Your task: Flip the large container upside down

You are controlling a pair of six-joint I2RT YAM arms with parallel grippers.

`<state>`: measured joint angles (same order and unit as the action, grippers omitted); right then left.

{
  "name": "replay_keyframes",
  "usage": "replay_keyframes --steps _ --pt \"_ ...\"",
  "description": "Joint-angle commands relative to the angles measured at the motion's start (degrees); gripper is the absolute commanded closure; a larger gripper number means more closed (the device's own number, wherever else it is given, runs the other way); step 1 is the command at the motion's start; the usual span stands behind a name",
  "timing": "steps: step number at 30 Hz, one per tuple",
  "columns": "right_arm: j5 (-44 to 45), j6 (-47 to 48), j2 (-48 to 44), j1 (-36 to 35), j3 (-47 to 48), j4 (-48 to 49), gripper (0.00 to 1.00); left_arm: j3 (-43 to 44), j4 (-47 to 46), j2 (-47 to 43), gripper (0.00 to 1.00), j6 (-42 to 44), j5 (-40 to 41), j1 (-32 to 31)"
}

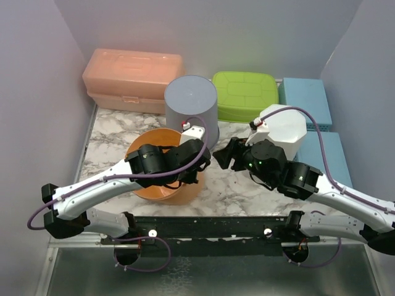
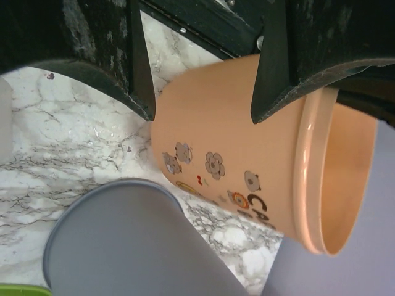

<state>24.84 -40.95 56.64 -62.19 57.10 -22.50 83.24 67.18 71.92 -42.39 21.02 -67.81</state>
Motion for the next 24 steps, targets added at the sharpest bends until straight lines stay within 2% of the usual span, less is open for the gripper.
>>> replay_keyframes --steps 1,5,11,17,18,21,22,24 --pt "3.93 -3.97 -5.67 -0.21 -2.24 0.30 0.32 6.23 0.82 2.61 1.00 -6.38 7.68 -8.51" --pt "5.35 -8.48 -9.91 -0.26 -4.60 -0.47 0.32 9.38 -0.74 8.57 1.00 -5.06 9.63 -14.51" --pt "10.60 -17.33 -11.40 -0.16 -5.19 -8.52 0.32 5.40 -1.94 6.83 1.00 -5.50 12.38 -14.72" --pt "11.93 -20.90 -13.75 -0.21 -8.97 -8.01 0.33 3.15 -4.48 6.62 1.00 -2.44 10.81 -14.65" --pt "12.06 -20.88 -14.01 -0.23 -9.24 -7.80 0.33 2.92 -5.41 6.97 0.98 -1.72 10.09 -14.63" --pt "11.57 -18.98 -14.66 -0.25 -9.63 -6.50 0.33 3.05 -6.83 8.49 0.83 0.52 8.13 -14.65" --pt "11.10 -17.62 -14.70 -0.21 -9.73 -5.83 0.33 3.47 -6.88 9.03 0.74 0.89 8.19 -14.62" --pt "10.53 -16.30 -14.65 -0.22 -9.54 -5.40 0.33 4.38 -7.32 9.57 0.71 1.75 8.60 -14.65"
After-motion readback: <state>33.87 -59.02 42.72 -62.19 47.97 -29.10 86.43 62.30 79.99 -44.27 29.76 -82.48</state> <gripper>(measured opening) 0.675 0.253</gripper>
